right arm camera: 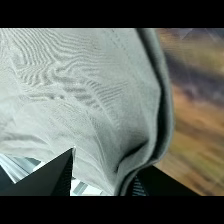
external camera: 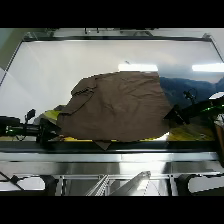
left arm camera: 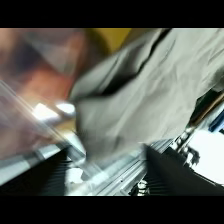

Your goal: Fold the shirts.

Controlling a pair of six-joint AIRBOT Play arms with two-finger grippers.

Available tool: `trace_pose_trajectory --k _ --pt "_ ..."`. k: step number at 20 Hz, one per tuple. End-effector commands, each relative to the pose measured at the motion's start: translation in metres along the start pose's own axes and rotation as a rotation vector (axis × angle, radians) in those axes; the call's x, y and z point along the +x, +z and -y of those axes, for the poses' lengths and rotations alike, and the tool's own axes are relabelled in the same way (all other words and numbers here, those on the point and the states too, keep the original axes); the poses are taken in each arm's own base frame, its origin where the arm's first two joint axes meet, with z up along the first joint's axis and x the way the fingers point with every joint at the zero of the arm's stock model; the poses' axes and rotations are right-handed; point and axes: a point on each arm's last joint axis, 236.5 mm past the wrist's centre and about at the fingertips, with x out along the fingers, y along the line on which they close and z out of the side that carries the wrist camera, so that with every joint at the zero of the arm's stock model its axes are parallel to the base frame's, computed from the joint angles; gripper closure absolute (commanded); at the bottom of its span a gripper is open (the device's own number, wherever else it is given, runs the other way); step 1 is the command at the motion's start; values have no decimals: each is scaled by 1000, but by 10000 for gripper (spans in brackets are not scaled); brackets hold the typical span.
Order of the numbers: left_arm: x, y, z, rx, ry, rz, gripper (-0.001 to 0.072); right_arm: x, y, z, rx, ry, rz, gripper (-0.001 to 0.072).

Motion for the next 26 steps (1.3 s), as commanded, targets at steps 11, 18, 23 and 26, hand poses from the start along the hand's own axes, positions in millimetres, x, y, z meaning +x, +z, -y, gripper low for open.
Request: trace_pose_trajectory --k 11,18,23,26 --pt "33 -29 180 423 -259 -253 686 -57 -11 -152 -286 631 73 694" --pt "-155 -202 417 1526 -405 139 685 -362 -210 -358 -1256 1322 1039 693" --pt "-241 -308 464 2042 74 729 685 -419 -295 -396 -1332 583 1914 694" --pt "-274 -261 466 1838 110 936 686 -411 -274 -387 -1259 209 1990 694"
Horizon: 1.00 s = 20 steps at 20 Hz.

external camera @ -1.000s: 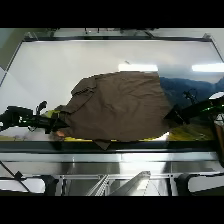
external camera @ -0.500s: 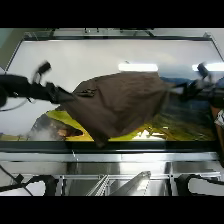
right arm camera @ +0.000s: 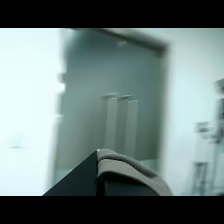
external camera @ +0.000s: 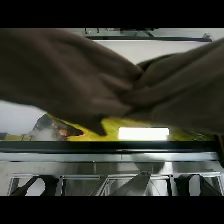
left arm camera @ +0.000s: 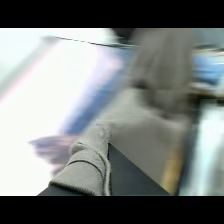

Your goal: Fold the shirts.

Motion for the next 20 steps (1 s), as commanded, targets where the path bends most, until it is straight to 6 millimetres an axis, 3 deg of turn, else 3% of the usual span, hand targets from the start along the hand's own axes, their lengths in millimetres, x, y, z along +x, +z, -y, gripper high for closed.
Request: trace_pose_trajectory --k 1,3,4,5,6,8,10,12,13,14,15,16,17,18,19,20 --pt "-16 2 -49 -70 228 82 686 -7 2 20 -241 -251 -56 694" --pt "-1 -49 -96 -308 149 117 685 -18 -25 75 -132 -308 -137 693" --pt "18 -83 -114 -430 77 103 685 -24 -49 103 -48 -321 -184 693" --pt "45 -117 -126 -533 4 69 685 -30 -88 133 79 -326 -244 693" --pt "76 -153 -139 -628 -44 19 685 -34 -137 156 206 -321 -315 693" --pt "151 -237 -163 -779 -81 -123 685 -37 -265 187 401 -310 -481 692" --pt "213 -310 -168 -892 -129 -248 685 -50 -381 213 481 -379 -632 692" --pt "261 -385 -170 -1055 -175 -371 686 -78 -468 249 561 -534 -716 693" --pt "278 -419 -173 -1165 -185 -415 703 -91 -496 262 599 -576 -744 692" --pt "287 -443 -174 -1263 -206 -448 701 -102 -517 274 641 -605 -761 691" --pt "291 -461 -173 -1347 -238 -478 655 -108 -527 282 695 -625 -760 623" --pt "291 -470 -172 -1410 -280 -496 448 -111 -529 289 753 -636 -746 363" --pt "286 -471 -175 -1459 -311 -494 307 -113 -525 292 784 -635 -747 288" --pt "278 -466 -183 -1499 -333 -472 40 -117 -517 295 802 -629 -764 288" --pt "268 -461 -190 -1531 -337 -467 -6 -124 -509 296 823 -624 -790 288" --pt "253 -455 -196 -1534 -340 -471 -6 -134 -499 295 853 -628 -827 288"
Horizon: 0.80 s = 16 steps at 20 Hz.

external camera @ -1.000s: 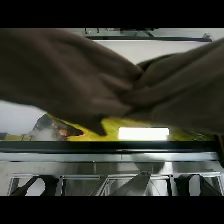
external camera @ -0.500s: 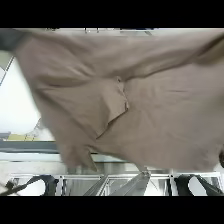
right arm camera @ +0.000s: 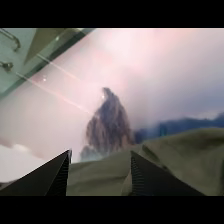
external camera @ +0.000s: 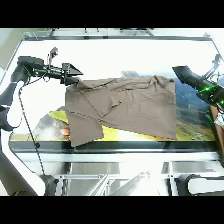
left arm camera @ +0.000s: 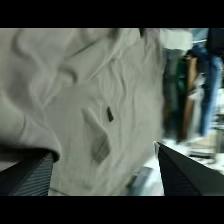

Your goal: Fold the shirts.

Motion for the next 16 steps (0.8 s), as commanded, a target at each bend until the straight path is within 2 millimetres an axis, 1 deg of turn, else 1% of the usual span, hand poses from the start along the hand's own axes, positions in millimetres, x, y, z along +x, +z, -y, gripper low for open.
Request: trace_pose_trajectory --k 1,3,4,5,6,8,9,10,11,13,14,15,16 --pt "-32 -10 -4 -143 -49 -69 -6 -29 -11 25 105 -42 -145 288" --pt "-59 -31 5 -177 -61 -114 -5 -65 -15 39 152 -91 -225 288" --pt "-71 -48 0 -208 -23 -143 -4 -84 -18 48 175 -120 -259 288" --pt "-80 -68 -13 -248 52 -176 -4 -100 -20 55 210 -136 -284 288" --pt "-90 -94 -33 -298 162 -212 -5 -113 -24 58 244 -129 -307 288" --pt "-108 -144 -77 -381 366 -265 -5 -128 -40 59 309 -100 -343 289" --pt "-114 -163 -94 -417 426 -265 -4 -131 -51 61 338 -97 -358 288" --pt "-115 -176 -104 -445 438 -246 -4 -132 -64 63 363 -97 -373 289" --pt "-114 -186 -114 -474 436 -226 14 -132 -76 64 379 -93 -385 290" --pt "-107 -204 -128 -524 423 -229 14 -132 -94 65 419 -95 -404 291" --pt "-99 -213 -131 -537 409 -249 14 -133 -100 64 429 -93 -413 290" --pt "-89 -218 -132 -537 385 -267 14 -134 -104 62 429 -84 -421 291" --pt "-78 -218 -130 -529 351 -270 14 -135 -105 58 432 -72 -430 291"
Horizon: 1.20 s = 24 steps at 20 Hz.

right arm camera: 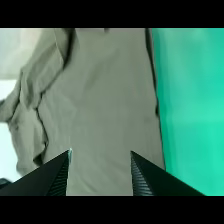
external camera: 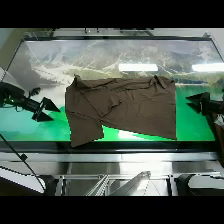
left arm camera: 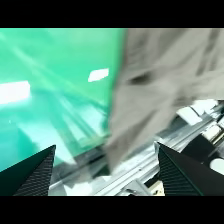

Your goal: Fold the shirts.

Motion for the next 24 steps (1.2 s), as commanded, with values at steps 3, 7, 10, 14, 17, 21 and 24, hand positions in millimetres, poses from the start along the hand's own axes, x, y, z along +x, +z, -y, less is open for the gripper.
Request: trace_pose_trajectory --k 3,7,10,14,17,21,24 --pt "48 14 26 67 -138 45 65 -1 -22 -7 11 34 -56 292" --pt "69 31 67 162 -160 26 74 -7 -24 -21 -21 51 -59 292" --pt "92 34 88 227 -127 -25 74 -11 -26 -30 -31 59 -61 293" --pt "101 23 102 283 -120 -106 229 -16 -35 -40 -29 71 -93 359" --pt "95 6 93 244 -152 -162 233 -22 -67 8 93 -130 -213 307" --pt "90 -12 75 179 -196 -175 689 -38 -128 83 296 -437 -343 185" --pt "87 -20 75 197 -202 -169 688 -27 -168 91 364 -439 -400 185"
